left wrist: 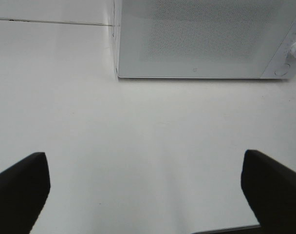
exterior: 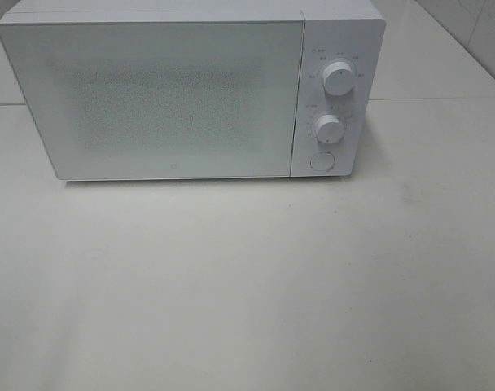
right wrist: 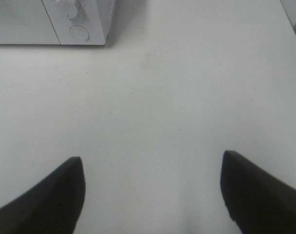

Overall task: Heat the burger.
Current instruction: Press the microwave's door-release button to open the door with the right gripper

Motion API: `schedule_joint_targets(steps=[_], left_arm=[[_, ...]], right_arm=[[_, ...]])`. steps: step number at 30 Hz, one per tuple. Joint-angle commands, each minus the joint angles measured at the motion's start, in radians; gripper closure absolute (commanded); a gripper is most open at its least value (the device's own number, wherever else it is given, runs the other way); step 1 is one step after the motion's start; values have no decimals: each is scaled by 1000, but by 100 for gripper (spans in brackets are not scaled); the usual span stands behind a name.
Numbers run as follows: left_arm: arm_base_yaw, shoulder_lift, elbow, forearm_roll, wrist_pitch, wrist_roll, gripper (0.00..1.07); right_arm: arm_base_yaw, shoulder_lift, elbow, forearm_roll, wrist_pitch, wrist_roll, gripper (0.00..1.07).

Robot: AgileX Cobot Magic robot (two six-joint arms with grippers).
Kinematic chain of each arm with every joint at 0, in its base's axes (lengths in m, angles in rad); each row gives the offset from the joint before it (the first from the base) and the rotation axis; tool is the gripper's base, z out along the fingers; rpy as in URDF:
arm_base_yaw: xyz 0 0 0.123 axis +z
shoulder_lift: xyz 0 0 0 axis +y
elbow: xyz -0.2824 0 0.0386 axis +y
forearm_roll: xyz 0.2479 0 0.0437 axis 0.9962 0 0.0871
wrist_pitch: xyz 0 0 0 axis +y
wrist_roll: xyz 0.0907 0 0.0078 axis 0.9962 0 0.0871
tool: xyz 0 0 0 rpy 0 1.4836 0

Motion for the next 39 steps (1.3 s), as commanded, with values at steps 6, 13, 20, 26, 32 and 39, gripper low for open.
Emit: schedule_joint_targets(steps=[6,13,20,26,32,39], left_arm=[[3,-18,1,-8,-9,-7,7],[3,-18,1,-8,-9,-7,7],[3,-18,1,-8,-9,-7,7],[3,-18,1,-8,-9,-7,7],[3,-18,1,-8,-9,-7,7],[3,-18,1,-8,-9,-7,7]], right_arm=[[-6,-159,6,2,4,-15,31],[-6,-193,6,-2,4,-17,32],[-6,-193,6,-2,4,-17,32],[-6,-192,6,-3,4,-17,32],[-6,-174,-15,2,-24,-7,32],[-6,-54,-37,-2,-189,-7,32]])
